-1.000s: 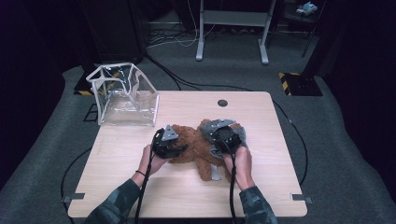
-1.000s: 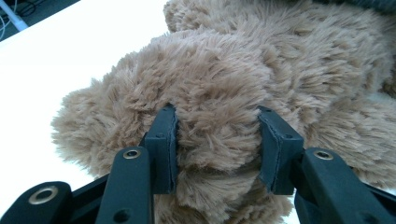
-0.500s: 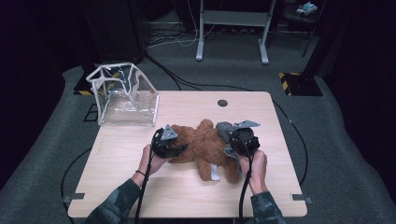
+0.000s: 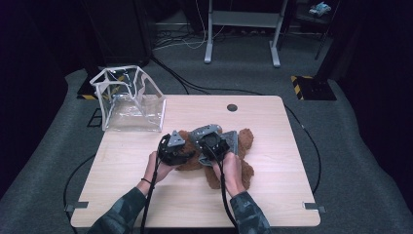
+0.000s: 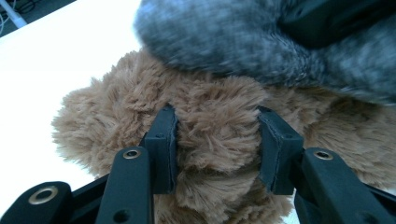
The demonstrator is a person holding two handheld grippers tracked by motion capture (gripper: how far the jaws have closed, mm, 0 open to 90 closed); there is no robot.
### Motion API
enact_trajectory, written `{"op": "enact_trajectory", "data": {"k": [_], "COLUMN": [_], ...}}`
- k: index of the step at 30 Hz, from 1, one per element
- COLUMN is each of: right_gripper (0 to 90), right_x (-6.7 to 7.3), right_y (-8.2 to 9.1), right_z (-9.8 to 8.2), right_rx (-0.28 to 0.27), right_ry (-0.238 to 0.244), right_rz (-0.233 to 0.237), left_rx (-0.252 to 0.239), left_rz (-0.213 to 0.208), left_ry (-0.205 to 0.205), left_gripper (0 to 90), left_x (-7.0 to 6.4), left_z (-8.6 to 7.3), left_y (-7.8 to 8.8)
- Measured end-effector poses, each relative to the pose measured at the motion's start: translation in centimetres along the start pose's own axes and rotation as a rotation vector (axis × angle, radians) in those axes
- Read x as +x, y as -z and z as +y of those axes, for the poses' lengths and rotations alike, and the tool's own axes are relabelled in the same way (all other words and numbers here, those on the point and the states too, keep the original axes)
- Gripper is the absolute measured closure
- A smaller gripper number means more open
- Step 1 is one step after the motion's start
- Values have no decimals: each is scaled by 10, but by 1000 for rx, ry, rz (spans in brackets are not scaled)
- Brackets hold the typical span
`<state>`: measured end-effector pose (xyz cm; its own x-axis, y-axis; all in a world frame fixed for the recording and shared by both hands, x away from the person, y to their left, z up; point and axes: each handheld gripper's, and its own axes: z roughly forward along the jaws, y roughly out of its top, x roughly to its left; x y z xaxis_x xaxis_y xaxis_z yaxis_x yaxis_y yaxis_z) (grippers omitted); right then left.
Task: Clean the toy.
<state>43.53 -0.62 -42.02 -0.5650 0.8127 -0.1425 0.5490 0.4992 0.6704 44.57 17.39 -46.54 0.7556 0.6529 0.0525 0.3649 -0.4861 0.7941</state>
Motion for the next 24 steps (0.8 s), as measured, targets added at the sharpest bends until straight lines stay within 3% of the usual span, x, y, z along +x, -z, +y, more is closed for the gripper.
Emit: {"op": "enact_trajectory", "data": {"k": [3,14,17,21,24], "right_gripper": [824,825,824,822,821], "right_x": [-8,-60,-69,-72,-60], "right_y": [6,40,43,47,56], "right_z": [-7,-48,-56,-61,-54], "right_rx": [-5,-23,-25,-32,-64], "right_ry": [-48,-169,-186,-207,-186], "right_rz": [9,-56,-97,-105,-91], "left_rx": [-2,5,-1,3,-2], "left_rz": [2,-2,1,5,0], "left_ry": [-3,-9,-6,-7,6], "left_gripper": [544,545,545,545,546], "left_x": [0,0,0,0,1], "left_z": [0,1,1,1,0], "left_y": [0,0,0,0,0]}}
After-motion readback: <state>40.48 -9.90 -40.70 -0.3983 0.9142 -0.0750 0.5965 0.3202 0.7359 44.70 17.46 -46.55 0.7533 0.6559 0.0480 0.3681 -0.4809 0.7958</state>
